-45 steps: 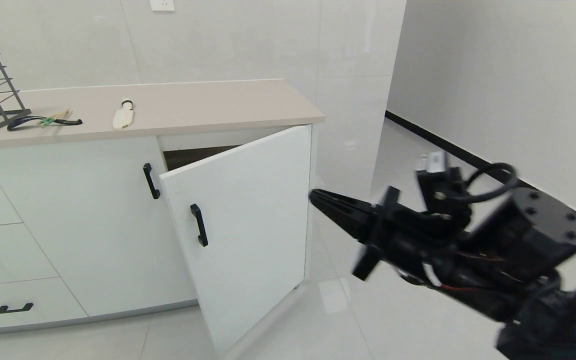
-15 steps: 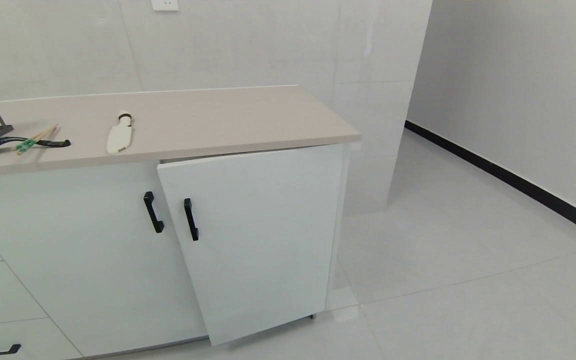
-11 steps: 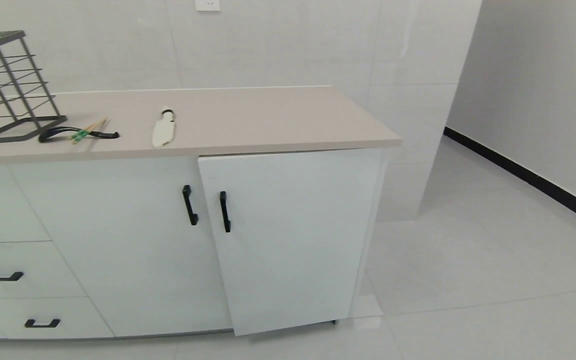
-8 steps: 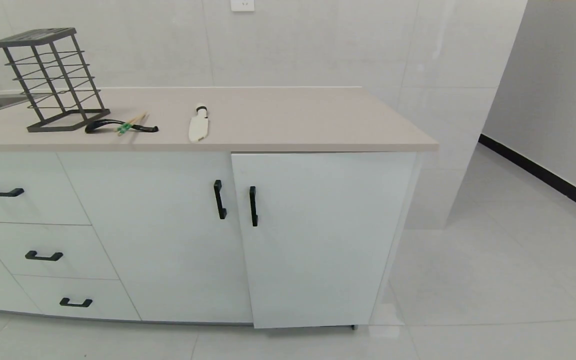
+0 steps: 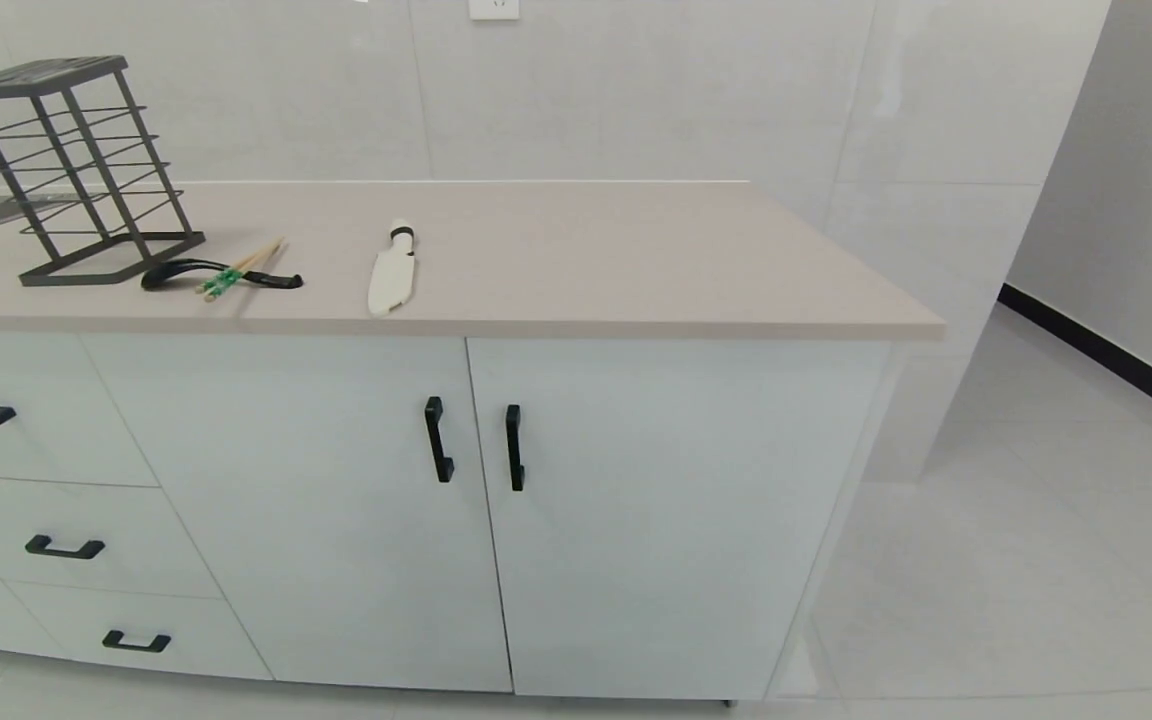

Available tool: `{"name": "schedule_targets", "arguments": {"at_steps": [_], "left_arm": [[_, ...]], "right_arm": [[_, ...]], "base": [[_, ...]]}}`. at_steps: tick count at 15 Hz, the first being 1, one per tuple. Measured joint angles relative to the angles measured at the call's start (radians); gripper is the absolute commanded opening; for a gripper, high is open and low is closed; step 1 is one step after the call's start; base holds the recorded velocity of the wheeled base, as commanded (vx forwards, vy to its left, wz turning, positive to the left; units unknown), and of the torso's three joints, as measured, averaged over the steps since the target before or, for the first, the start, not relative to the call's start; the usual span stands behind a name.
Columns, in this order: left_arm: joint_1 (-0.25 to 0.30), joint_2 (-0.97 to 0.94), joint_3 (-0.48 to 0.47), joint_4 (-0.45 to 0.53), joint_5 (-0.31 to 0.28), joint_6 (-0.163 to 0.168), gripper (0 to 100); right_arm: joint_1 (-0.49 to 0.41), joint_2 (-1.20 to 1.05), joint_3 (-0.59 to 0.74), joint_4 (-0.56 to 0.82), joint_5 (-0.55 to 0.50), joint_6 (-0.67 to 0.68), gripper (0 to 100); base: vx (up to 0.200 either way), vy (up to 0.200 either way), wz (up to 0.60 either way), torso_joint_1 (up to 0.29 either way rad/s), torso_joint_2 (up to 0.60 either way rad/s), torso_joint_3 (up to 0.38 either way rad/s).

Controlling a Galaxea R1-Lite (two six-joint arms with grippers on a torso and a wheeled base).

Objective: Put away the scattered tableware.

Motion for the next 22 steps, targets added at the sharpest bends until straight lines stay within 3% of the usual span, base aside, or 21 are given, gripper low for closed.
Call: {"name": "schedule_targets", "arguments": {"at_steps": [3,4,9,12,18,22], "left_arm": [[0.000,0.000,0.000,0.000,-0.002,0.081,100],[-0.001,0.000,0.000,0.001,-0.006,0.092,100],[0.000,0.000,0.000,0.001,-0.009,0.089,100],[0.000,0.000,0.000,0.001,-0.009,0.089,100],[0.001,0.000,0.000,0.001,-0.008,0.089,100],[0.001,0.000,-0.001,0.002,-0.009,0.076,100]], "right_arm": [[0.000,0.000,0.001,0.001,0.001,0.005,0],[-0.001,0.000,0.001,-0.001,0.001,0.007,0],[0.000,0.000,0.000,0.000,0.004,-0.011,0],[0.000,0.000,0.000,0.001,0.002,-0.098,0],[0.001,0.000,0.001,0.002,0.001,-0.099,0],[0.000,0.000,0.000,0.004,-0.001,-0.099,0]], "base": [[0.000,0.200,0.00,0.009,0.00,0.001],[0.000,0.200,0.00,0.007,0.00,0.007],[0.000,0.200,0.00,0.004,0.00,0.001],[-0.200,0.200,0.00,0.006,0.01,0.004],[-0.200,0.000,0.00,0.000,0.00,0.000],[0.000,0.200,0.00,-0.001,0.00,0.004]]}}
